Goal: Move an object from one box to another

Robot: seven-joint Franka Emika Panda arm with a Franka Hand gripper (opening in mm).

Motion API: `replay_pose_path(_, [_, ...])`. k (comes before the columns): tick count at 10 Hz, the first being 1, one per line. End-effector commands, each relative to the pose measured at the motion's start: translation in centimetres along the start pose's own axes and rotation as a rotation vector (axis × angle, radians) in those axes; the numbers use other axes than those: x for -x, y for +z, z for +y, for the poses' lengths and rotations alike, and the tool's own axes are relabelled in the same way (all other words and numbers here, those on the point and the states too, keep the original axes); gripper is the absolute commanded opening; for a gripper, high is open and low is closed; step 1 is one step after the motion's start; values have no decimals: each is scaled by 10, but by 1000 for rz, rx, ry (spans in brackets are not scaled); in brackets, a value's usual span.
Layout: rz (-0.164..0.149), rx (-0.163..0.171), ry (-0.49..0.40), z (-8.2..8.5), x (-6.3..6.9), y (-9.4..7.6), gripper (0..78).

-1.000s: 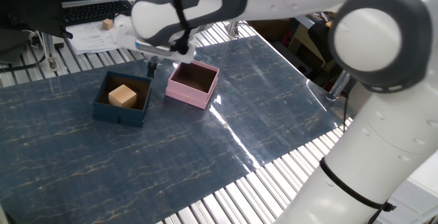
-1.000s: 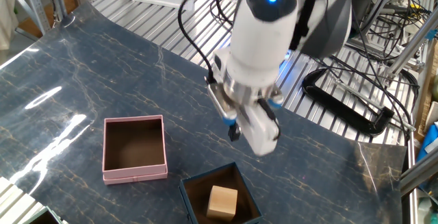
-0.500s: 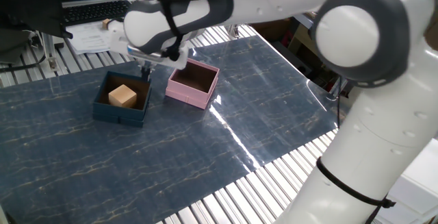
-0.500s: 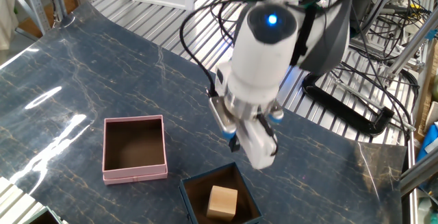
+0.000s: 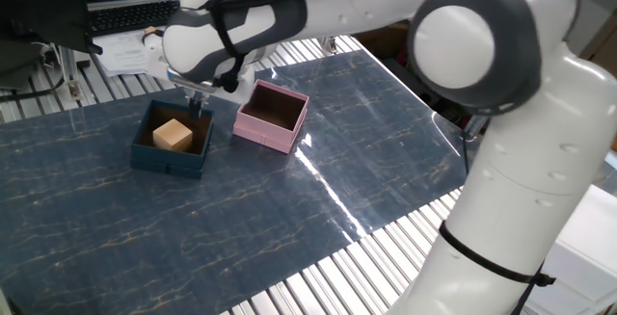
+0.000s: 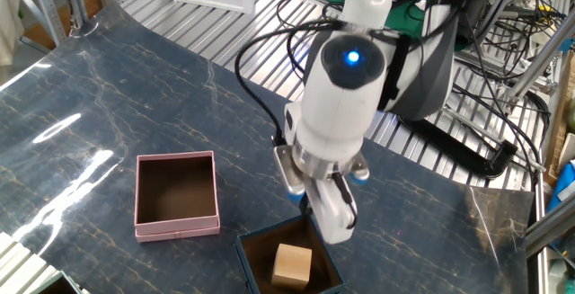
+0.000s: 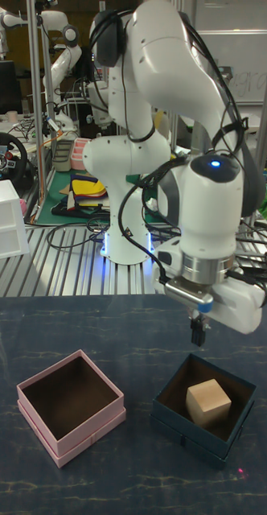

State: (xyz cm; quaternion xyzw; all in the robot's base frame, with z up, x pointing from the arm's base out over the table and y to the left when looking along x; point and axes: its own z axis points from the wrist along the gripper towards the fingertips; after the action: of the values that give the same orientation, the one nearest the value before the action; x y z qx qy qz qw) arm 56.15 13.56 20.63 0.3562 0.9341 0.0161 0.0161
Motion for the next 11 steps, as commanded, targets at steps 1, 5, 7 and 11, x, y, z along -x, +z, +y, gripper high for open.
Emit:
replay_pose_path(1, [-3,4,34,8,4,9,0])
replay_pose_path(5, [-14,1,105,24,6,28,0])
replay_pose_path(7, [-32,-12,134,32,6,34,0])
replay_pose_path(11, [-33,-13,159,38,7,35,0])
